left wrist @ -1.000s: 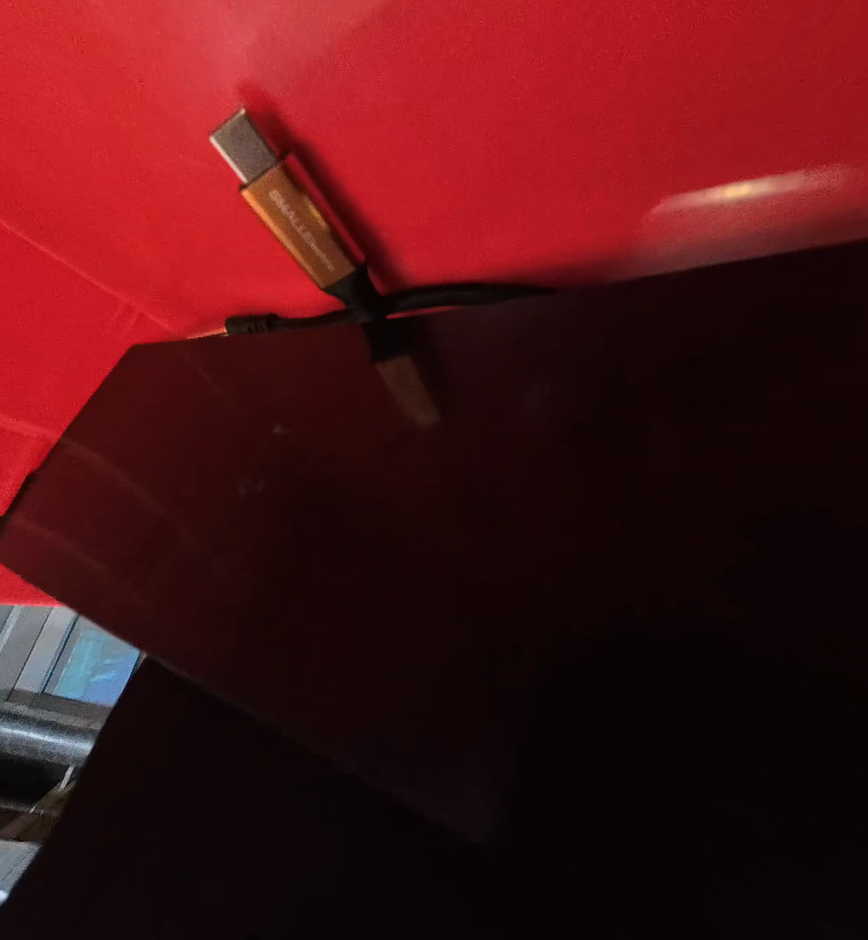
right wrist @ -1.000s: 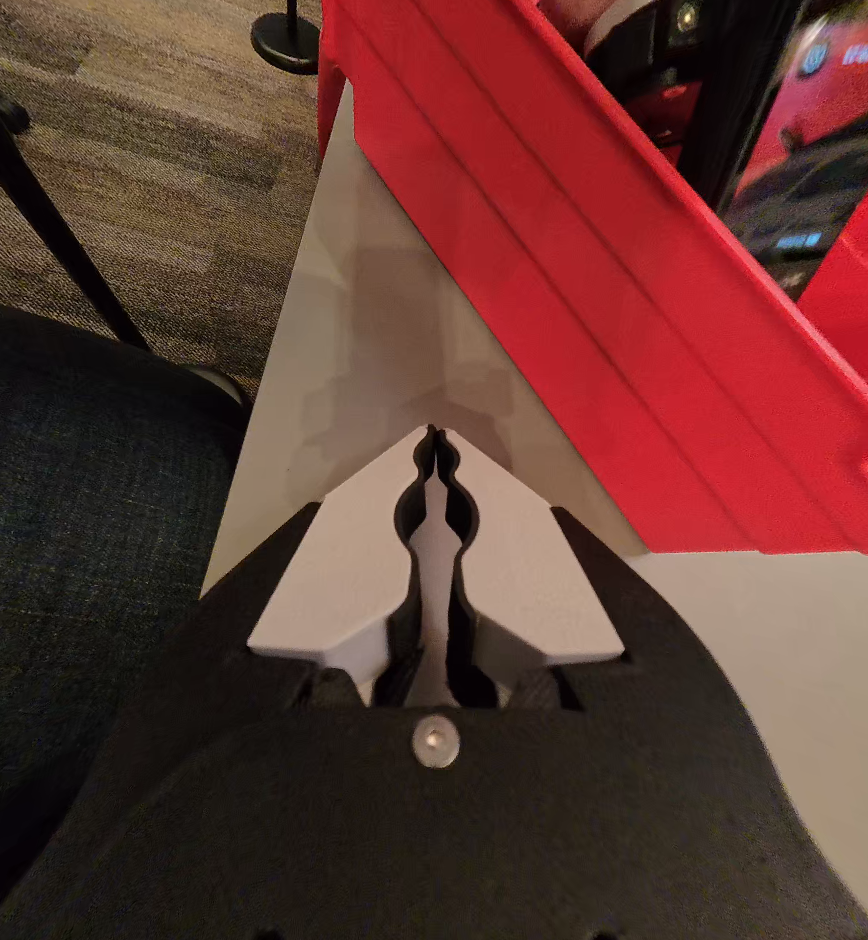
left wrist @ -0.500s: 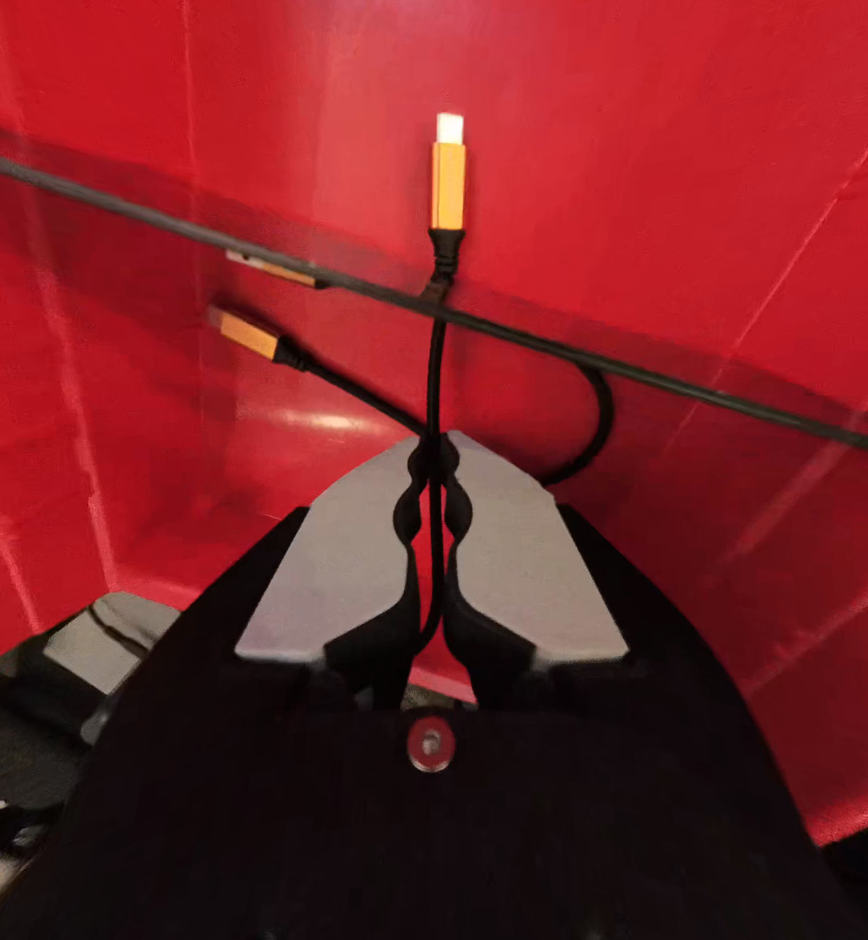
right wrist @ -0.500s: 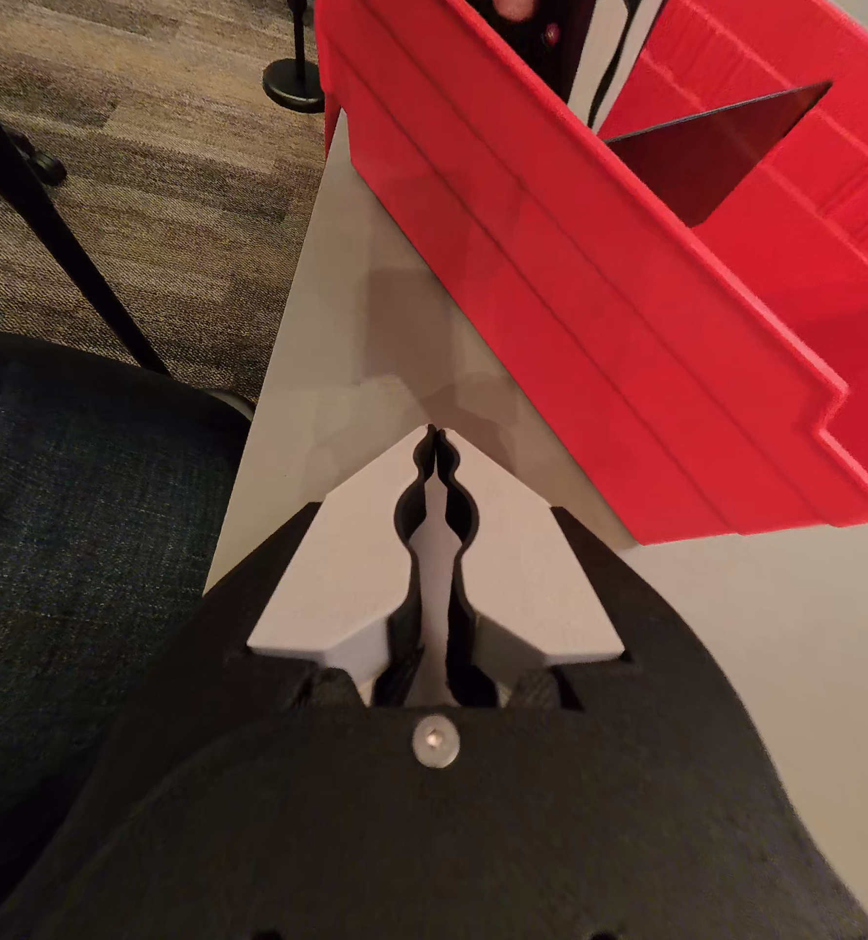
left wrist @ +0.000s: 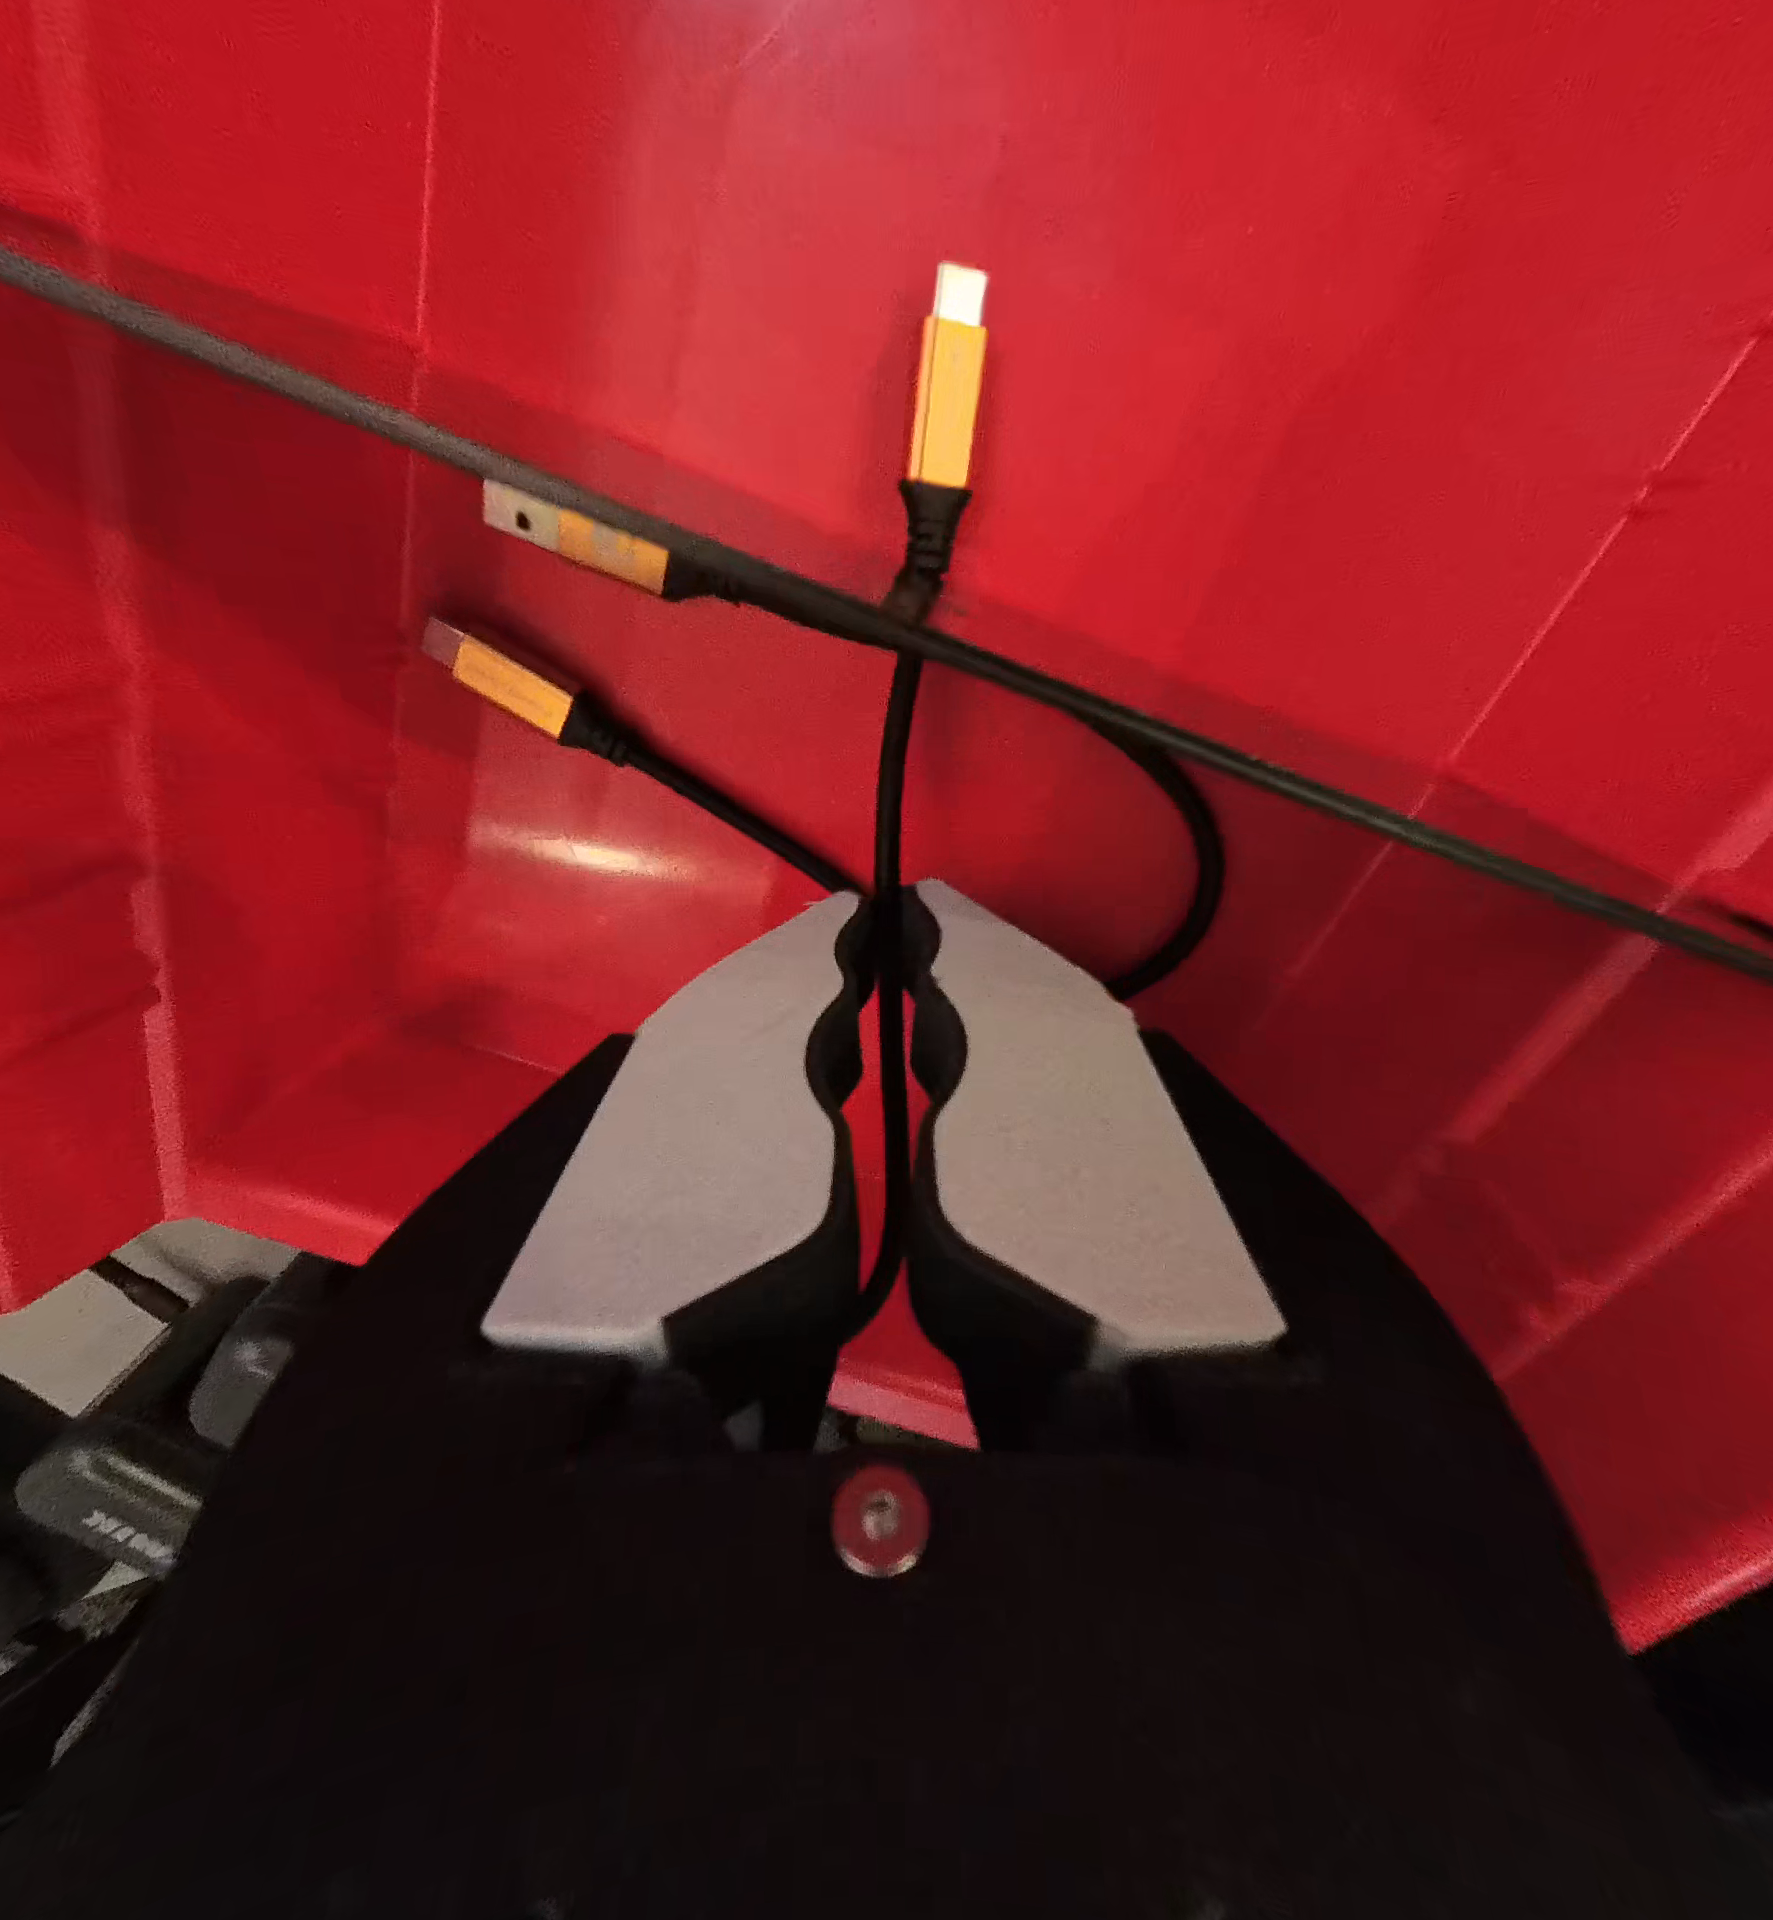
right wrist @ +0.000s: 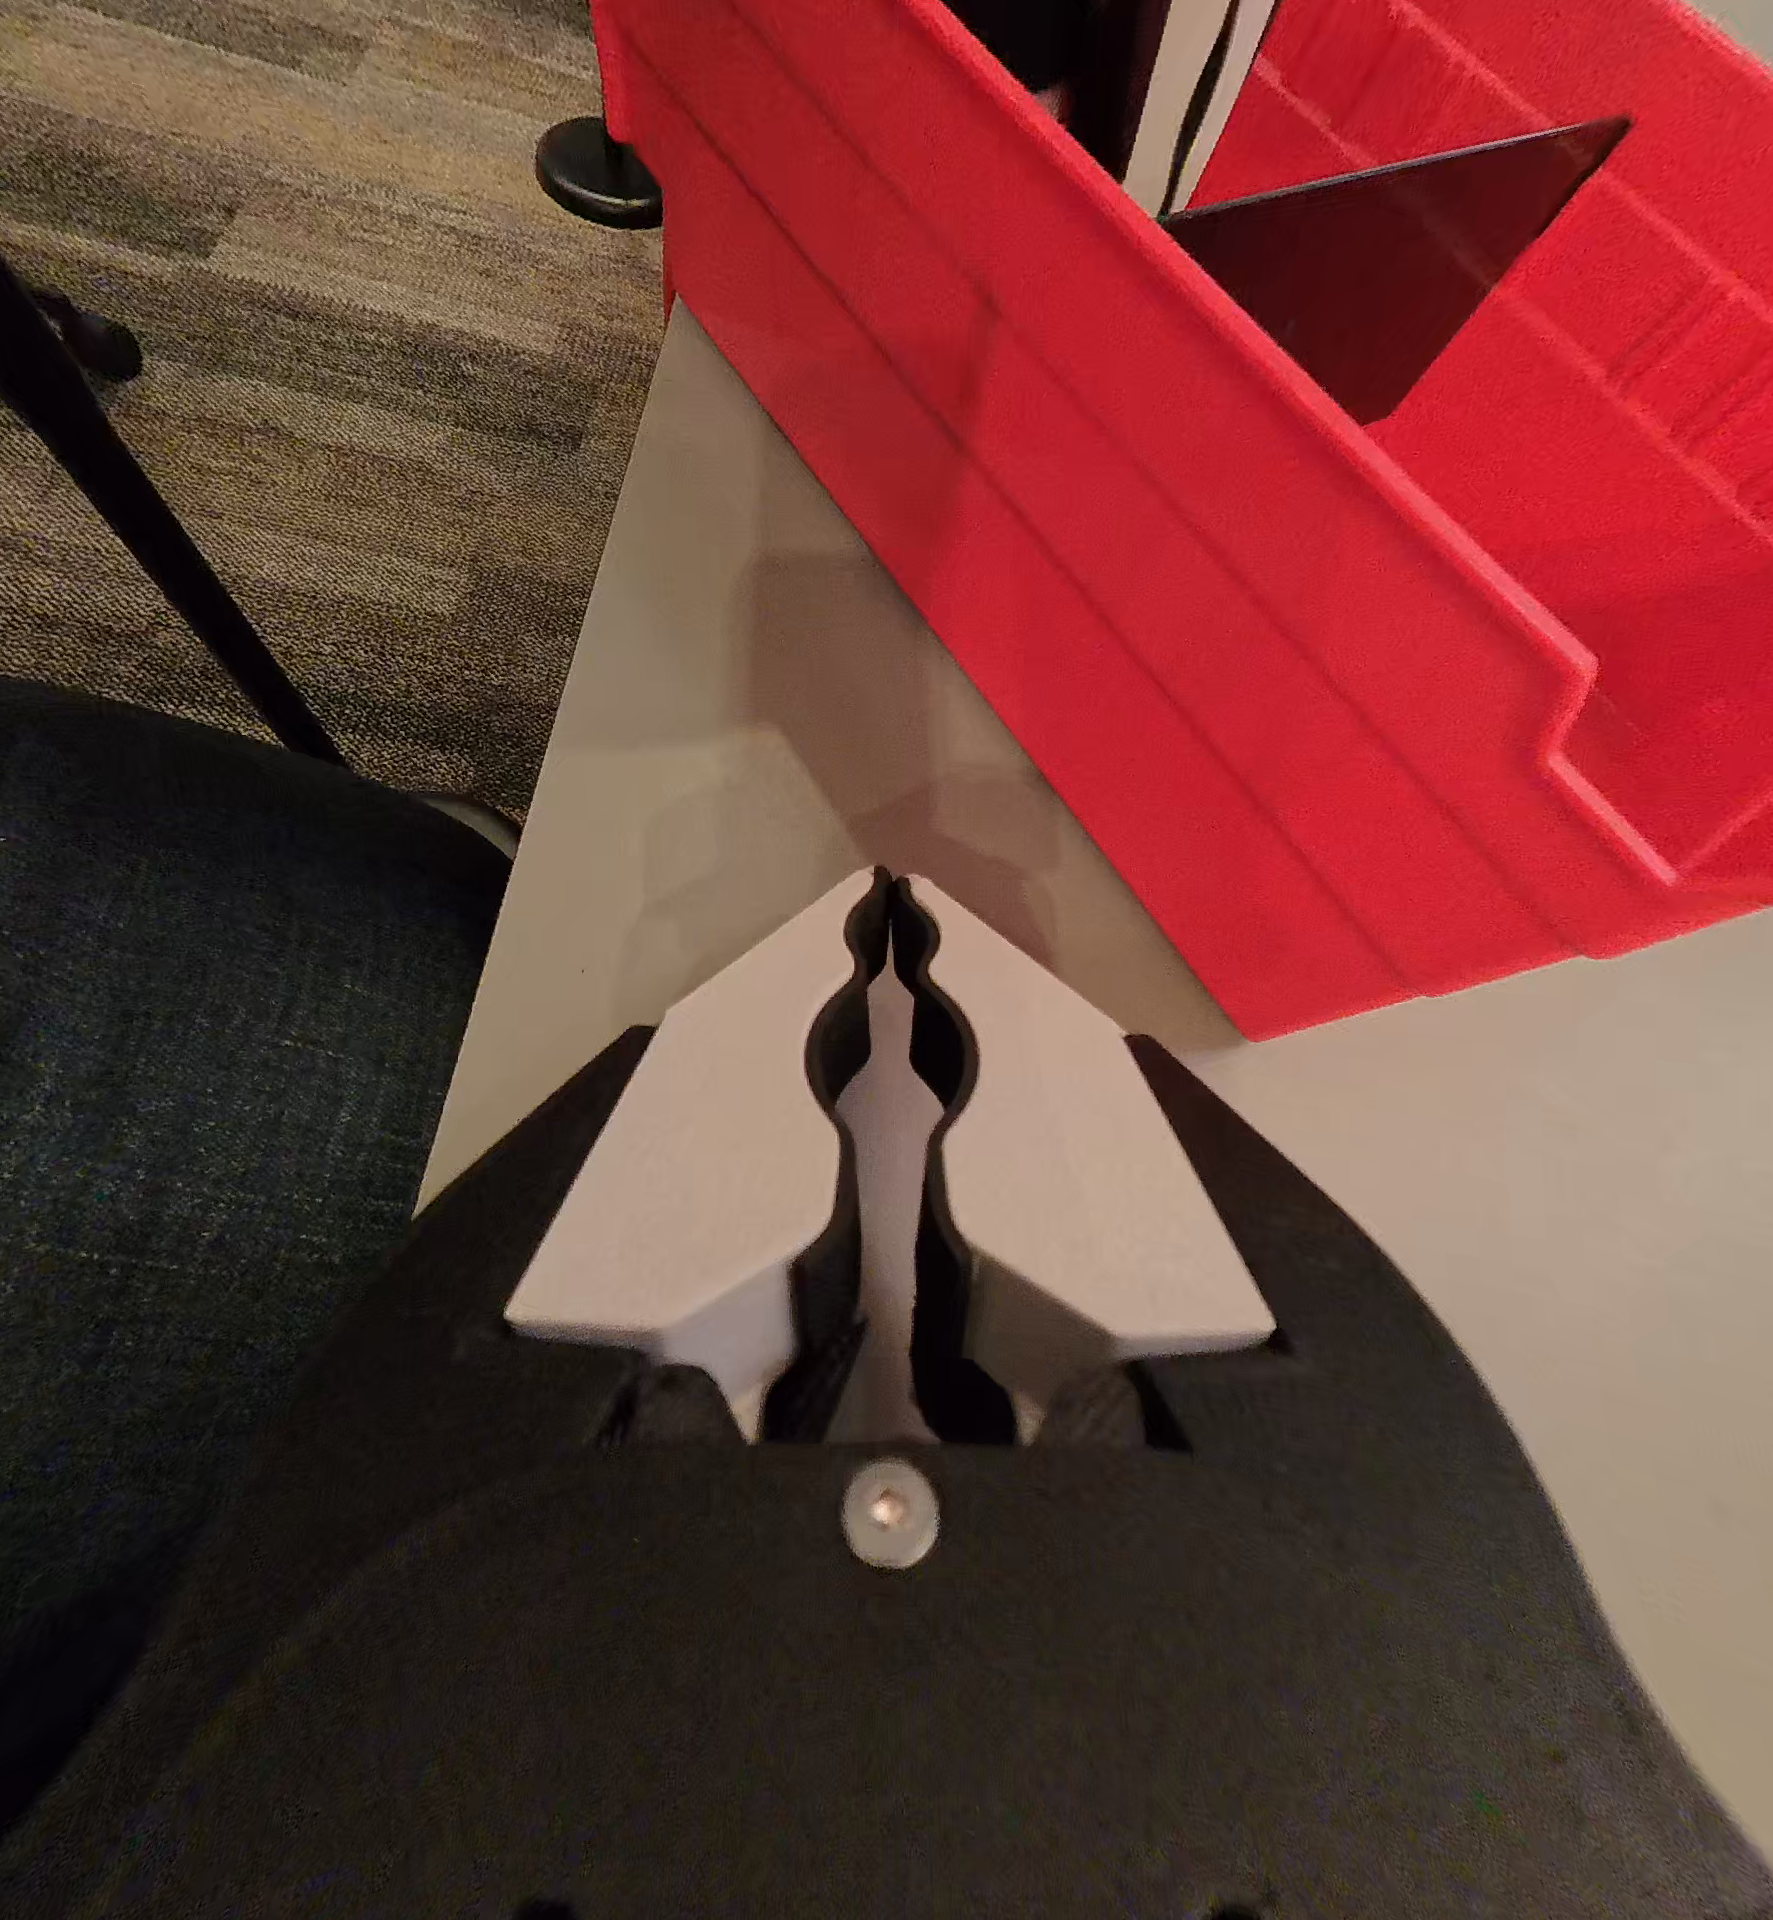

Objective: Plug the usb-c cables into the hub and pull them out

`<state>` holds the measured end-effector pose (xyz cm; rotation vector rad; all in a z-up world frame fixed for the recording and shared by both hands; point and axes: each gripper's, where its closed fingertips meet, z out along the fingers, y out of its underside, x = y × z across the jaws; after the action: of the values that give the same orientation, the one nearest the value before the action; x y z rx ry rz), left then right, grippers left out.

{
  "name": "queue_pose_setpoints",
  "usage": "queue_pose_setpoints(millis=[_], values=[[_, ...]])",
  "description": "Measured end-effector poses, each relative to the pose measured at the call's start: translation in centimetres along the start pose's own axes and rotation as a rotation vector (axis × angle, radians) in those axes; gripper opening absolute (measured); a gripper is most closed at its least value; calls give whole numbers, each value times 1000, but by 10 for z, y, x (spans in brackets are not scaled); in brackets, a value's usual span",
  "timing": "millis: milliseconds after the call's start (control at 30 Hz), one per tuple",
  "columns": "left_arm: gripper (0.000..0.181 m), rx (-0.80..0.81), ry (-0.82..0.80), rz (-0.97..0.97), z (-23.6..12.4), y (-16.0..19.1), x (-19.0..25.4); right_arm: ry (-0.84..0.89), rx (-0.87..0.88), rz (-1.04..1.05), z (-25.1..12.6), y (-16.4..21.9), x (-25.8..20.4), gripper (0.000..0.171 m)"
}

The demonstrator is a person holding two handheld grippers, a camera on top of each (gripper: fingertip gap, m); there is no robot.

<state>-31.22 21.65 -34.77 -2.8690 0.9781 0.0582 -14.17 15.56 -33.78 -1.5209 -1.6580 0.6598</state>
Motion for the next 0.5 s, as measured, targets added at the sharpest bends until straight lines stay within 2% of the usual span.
queue_pose_setpoints(millis=[33,267,500], values=[[3,-2,6,-3,0,1,0,0,-1,-2,0,0,0,0],[3,-5,43,-86,4,10,-7,2,6,-4,-1,-1,0,0],[2,62,60,-146,7,8,-14,5,4,-8,0,-1,0,0]])
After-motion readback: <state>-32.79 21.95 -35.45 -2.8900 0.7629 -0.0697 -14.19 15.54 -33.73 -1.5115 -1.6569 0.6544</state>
